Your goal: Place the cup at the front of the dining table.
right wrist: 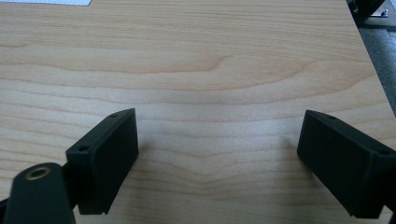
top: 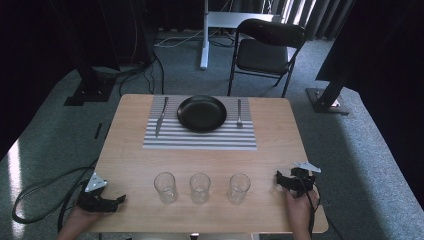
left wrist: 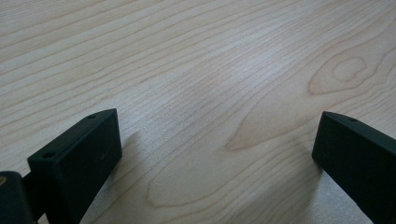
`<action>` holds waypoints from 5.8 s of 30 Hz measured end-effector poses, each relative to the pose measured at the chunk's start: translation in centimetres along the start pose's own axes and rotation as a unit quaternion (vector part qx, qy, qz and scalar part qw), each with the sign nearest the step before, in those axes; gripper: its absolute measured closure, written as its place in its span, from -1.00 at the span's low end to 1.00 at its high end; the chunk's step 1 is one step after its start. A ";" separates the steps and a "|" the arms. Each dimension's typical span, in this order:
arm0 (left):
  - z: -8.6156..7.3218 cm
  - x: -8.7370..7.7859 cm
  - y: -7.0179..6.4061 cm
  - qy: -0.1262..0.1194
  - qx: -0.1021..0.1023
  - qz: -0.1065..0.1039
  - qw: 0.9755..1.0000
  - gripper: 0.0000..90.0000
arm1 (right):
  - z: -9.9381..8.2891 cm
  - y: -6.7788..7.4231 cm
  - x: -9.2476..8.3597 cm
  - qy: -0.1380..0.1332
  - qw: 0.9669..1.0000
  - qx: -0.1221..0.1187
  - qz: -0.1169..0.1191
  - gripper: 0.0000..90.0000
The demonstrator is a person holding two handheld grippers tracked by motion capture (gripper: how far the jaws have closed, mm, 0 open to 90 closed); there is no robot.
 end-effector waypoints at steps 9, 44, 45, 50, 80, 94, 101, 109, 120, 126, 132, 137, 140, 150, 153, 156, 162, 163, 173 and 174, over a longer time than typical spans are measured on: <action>0.0 0.0 0.0 -0.001 0.003 -0.003 1.000 -0.96 | 0.0 0.0 0.0 0.000 1.000 0.000 0.000 -0.73; 1.5 -0.1 -3.5 -0.004 0.047 -0.062 0.997 -0.79 | 0.0 0.0 0.0 0.000 1.000 0.001 -0.001 -0.73; 1.8 -0.1 -3.8 -0.008 0.048 -0.070 0.996 -0.79 | 0.0 0.0 0.0 0.000 1.000 0.001 -0.001 -0.73; 2.4 0.0 -4.8 -0.016 0.059 -0.087 0.994 -0.79 | 0.0 0.0 0.0 0.000 1.000 0.002 -0.001 -0.73; 6.9 -0.1 -9.1 -0.098 0.087 -0.152 0.979 -0.71 | 0.0 -0.1 0.0 0.000 1.000 0.002 -0.002 -0.73; 8.2 0.9 -10.5 -0.120 0.098 -0.167 0.974 -0.67 | 0.0 -0.1 0.0 0.000 1.000 0.003 -0.003 -0.73; 9.3 1.0 -10.8 -0.150 0.107 -0.162 0.969 -0.67 | 0.0 -0.1 0.0 -0.001 1.000 0.003 -0.004 -0.73; 10.0 1.4 -11.3 -0.176 0.101 -0.160 0.966 -0.67 | 0.0 -0.1 0.0 -0.001 1.000 0.004 -0.004 -0.73; 11.0 2.2 -12.1 -0.201 0.090 -0.167 0.961 -0.67 | 0.0 -0.1 0.0 -0.001 1.000 0.003 -0.004 -0.73; 11.3 2.6 -12.6 -0.215 0.089 -0.163 0.959 -0.63 | 0.0 -0.1 0.0 0.000 1.000 0.004 -0.004 -0.73; 11.3 2.5 -12.4 -0.234 0.075 -0.153 0.957 -0.52 | 0.0 -0.1 0.0 -0.001 1.000 0.004 -0.004 -0.73; 11.3 2.5 -12.6 -0.223 0.082 -0.128 0.963 -0.38 | 0.0 -0.1 0.0 -0.001 1.000 0.003 -0.004 -0.73; 11.8 2.4 -12.3 -0.197 0.063 -0.123 0.971 -0.35 | 0.0 -0.1 0.0 -0.001 1.000 0.004 -0.004 -0.73; 12.3 1.9 -12.4 -0.188 0.068 -0.119 0.973 -0.34 | 0.0 -0.1 0.0 -0.001 1.000 0.003 -0.004 -0.73; 12.8 1.4 -12.1 -0.192 0.072 -0.104 0.973 -0.34 | 0.0 -0.1 0.0 -0.001 1.000 0.003 -0.004 -0.73; 13.2 1.2 -11.6 -0.192 0.061 -0.100 0.974 -0.34 | 0.0 -0.1 0.0 -0.001 1.000 0.003 -0.004 -0.73; 13.3 1.3 -10.9 -0.181 0.058 -0.085 0.978 -0.34 | 0.0 -0.1 0.0 -0.001 1.000 0.003 -0.004 -0.73; 13.4 1.3 -10.7 -0.180 0.056 -0.081 0.979 -0.34 | 0.0 -0.1 0.0 -0.001 1.000 0.004 -0.004 -0.73; 14.2 1.6 -9.3 -0.171 0.046 -0.057 0.983 -0.34 | 0.0 -0.1 0.0 -0.001 1.000 0.004 -0.004 -0.73; 14.4 1.7 -9.1 -0.170 0.044 -0.056 0.983 -0.34 | 0.0 -0.1 0.0 -0.001 1.000 0.004 -0.004 -0.73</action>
Point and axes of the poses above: each handheld gripper's, and its own axes: x roughly forward along the jaws, z roughly out of its top, y roughly to its left, the point moved 5 cm from there along x, roughly forward along the jaws, and after that the axes turned 7 degrees about x, right-handed, at the moved point
